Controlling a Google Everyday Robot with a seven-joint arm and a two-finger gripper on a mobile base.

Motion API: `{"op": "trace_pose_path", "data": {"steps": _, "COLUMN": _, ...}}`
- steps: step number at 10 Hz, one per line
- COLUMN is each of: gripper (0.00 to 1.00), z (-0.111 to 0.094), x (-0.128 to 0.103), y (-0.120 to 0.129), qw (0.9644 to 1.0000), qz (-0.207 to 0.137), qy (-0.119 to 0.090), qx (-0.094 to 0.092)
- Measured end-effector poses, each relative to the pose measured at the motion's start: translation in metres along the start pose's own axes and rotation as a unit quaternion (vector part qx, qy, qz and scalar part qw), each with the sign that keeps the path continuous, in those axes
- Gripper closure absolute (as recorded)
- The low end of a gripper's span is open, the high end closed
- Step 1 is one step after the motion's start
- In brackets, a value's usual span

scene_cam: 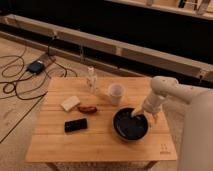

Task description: Pick up the ceramic bowl

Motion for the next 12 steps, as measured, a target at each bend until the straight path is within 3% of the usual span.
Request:
{"op": "trace_pose_path", "data": {"steps": 1, "gripper": 0.23, "z": 0.0004, "x": -0.0016, "y": -0.0025, "qw": 1.0, "qz": 0.001, "qy": 0.0, "qx": -0.005}}
{"op": "trace_pose_path", "data": {"steps": 9, "gripper": 0.98, "z": 0.0023, "x": -0.0014, "y": -0.0005, "qw": 0.9996, "qz": -0.007, "qy": 0.009, "qx": -0.026}}
{"op": "trace_pose_path", "data": {"steps": 12, "gripper": 1.0, "z": 0.0031, "x": -0.0005, "y": 0.0052, "qw": 0.999, "qz": -0.01, "qy": 0.015, "qx": -0.04}}
